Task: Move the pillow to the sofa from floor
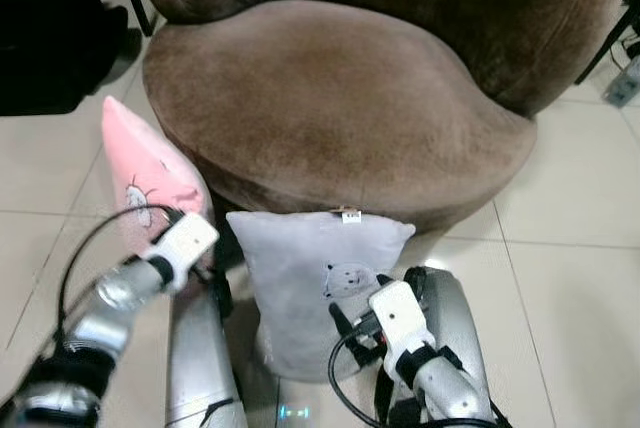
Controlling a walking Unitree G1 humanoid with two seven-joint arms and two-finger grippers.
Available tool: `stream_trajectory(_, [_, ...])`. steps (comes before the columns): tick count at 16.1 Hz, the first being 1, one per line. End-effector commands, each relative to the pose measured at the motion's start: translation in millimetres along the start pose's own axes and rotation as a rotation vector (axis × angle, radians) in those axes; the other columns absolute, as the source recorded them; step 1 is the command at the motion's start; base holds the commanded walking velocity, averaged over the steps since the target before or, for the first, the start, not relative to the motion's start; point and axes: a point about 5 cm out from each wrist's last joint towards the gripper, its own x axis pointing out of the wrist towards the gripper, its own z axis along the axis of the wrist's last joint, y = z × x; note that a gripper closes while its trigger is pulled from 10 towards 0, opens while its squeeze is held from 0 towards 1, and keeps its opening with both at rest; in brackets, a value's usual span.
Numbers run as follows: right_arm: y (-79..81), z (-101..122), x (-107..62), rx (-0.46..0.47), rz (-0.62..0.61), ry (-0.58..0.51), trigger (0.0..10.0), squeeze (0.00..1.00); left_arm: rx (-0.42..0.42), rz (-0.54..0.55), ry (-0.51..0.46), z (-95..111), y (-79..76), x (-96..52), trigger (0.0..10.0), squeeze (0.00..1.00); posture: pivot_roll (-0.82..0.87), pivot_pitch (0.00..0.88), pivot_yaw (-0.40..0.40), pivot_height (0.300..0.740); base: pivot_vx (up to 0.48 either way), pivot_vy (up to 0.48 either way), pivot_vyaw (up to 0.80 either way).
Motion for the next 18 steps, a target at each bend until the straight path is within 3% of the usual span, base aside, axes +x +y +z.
stream_trajectory(1, [0.7,-3,-1.2,0.004,-0.010,0.018,10.0,0.00,0.042,-0.037,0.022,-1,3.5,0.2,10.0,0.00,0.06,0.200,-0.047,0.437,0.000,0.000,0.00])
stream_trajectory(5, [3.1,-2,-3.5,0.012,-0.019,0.012,10.0,0.00,0.075,-0.050,0.026,11,8.5,13.2,10.0,0.00,0.05,0.211,-0.039,0.437,0.000,0.000,0.00])
stream_trajectory(10, [3.7,2,-10.9,0.013,-0.029,-0.005,10.0,0.00,-0.136,0.034,-0.095,41,2.3,37.5,10.0,0.00,0.02,0.223,-0.040,0.437,0.000,0.000,0.00])
stream_trajectory(14, [-2.7,10,-25.1,-0.011,-0.047,-0.021,10.0,0.00,-0.202,0.059,-0.091,49,-15.4,50.9,10.0,0.00,-0.07,0.235,-0.077,0.437,0.000,0.000,0.00])
stream_trajectory(18, [-18.8,11,-51.4,-0.054,-0.084,0.014,10.0,0.00,-0.317,0.013,-0.041,46,-48.2,61.7,10.0,0.00,-0.14,0.241,-0.128,0.437,0.000,0.000,0.00])
